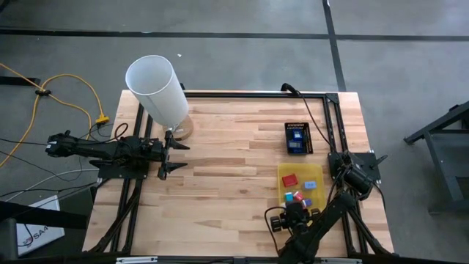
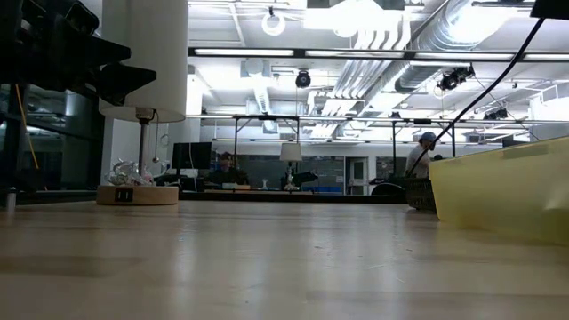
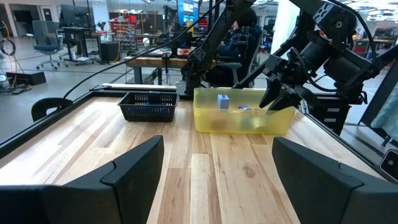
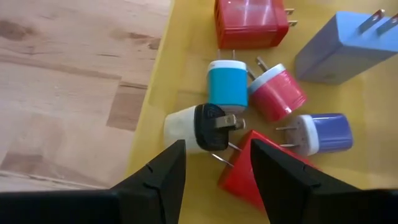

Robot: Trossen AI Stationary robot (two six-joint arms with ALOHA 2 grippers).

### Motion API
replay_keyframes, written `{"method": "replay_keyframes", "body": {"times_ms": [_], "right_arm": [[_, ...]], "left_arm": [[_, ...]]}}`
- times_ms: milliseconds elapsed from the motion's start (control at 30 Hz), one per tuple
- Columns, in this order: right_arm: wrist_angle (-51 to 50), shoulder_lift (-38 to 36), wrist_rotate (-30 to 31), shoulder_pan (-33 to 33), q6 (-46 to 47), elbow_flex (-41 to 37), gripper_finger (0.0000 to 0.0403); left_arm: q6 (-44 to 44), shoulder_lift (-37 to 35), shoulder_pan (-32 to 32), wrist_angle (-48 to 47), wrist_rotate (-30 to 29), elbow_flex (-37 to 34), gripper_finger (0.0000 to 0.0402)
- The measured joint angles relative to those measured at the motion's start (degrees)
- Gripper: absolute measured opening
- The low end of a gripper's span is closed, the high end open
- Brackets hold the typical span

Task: Pick & Place Office items
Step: Return to Home Position

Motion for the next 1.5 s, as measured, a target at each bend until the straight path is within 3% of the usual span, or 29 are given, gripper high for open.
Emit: {"method": "replay_keyframes", "body": {"times_ms": [1000, 1200, 1500], "right_arm": [[-3.6, -3.8, 5.1, 0.2, 0.3, 0.0, 0.0167], [-3.6, -3.8, 13.7, 0.0, -0.5, 0.0, 0.0163], [-0.9, -4.3, 28.5, -3.1, -11.8, 0.0, 0.0162]], "left_arm": [[0.0, 0.0, 0.0, 0.0, 0.0, 0.0, 0.0293], [0.0, 0.0, 0.0, 0.0, 0.0, 0.0, 0.0293], [0.0, 0.0, 0.0, 0.0, 0.0, 0.0, 0.0293]]}}
